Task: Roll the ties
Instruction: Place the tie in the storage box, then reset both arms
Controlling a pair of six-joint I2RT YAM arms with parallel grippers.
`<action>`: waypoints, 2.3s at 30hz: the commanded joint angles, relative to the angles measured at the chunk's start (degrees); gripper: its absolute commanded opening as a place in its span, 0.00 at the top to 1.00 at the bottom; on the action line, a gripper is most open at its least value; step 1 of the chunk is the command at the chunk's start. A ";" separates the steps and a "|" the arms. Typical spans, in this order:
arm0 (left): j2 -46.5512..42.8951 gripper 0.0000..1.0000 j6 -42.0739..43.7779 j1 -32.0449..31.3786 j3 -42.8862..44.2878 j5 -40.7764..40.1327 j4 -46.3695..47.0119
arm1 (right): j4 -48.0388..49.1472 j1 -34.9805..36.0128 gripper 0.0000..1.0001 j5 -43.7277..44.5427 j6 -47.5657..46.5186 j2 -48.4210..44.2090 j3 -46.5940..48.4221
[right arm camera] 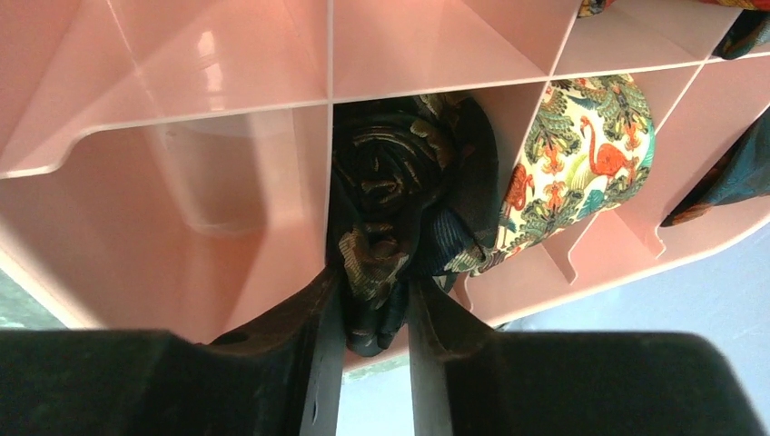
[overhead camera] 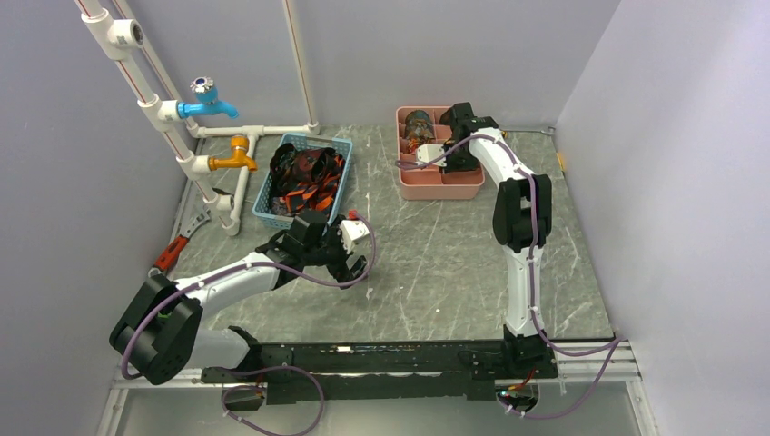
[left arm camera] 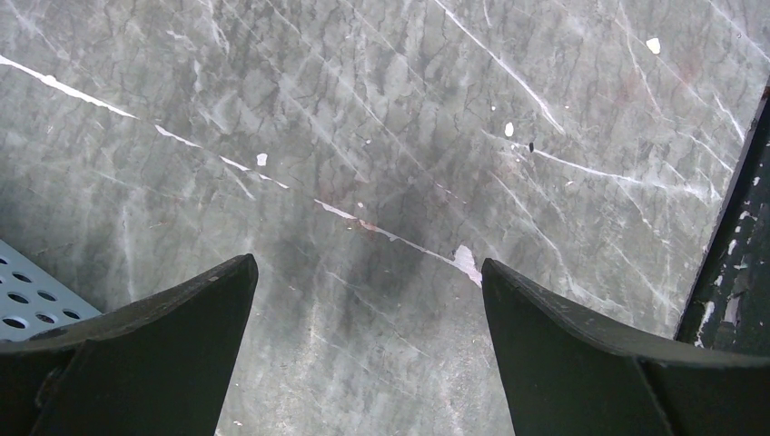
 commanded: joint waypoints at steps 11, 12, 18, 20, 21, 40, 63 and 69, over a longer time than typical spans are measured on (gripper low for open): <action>2.60 0.01 0.35 0.33 2.19 0.45 0.66 | -3.30 -0.12 0.52 -1.18 0.27 -5.55 0.02; 2.66 0.01 0.44 0.31 2.12 0.43 0.69 | -3.35 -0.15 0.51 -1.26 0.23 -5.89 0.00; 2.78 0.01 0.55 0.36 2.41 0.15 0.50 | -3.70 -0.08 0.45 -1.28 -0.04 -7.64 0.15; 2.96 0.01 0.67 0.36 2.67 0.15 0.39 | -3.94 -0.07 0.44 -1.28 -0.15 -8.24 0.21; 3.01 0.01 0.82 0.32 2.78 0.19 0.41 | -4.07 -0.09 0.44 -1.28 -0.04 -8.57 0.18; 1.19 0.01 0.57 4.65 20.07 -1.76 -16.61 | 1.23 -1.51 0.10 -12.78 21.75 -24.38 -2.81; -3.51 0.01 -0.08 22.73 26.12 -13.88 -47.83 | 19.04 -11.41 0.00 -24.21 63.07 -65.73 -60.90; -8.88 0.01 -2.30 24.83 20.11 -15.91 -46.57 | 21.37 -11.45 0.00 -21.49 65.05 -68.69 -67.96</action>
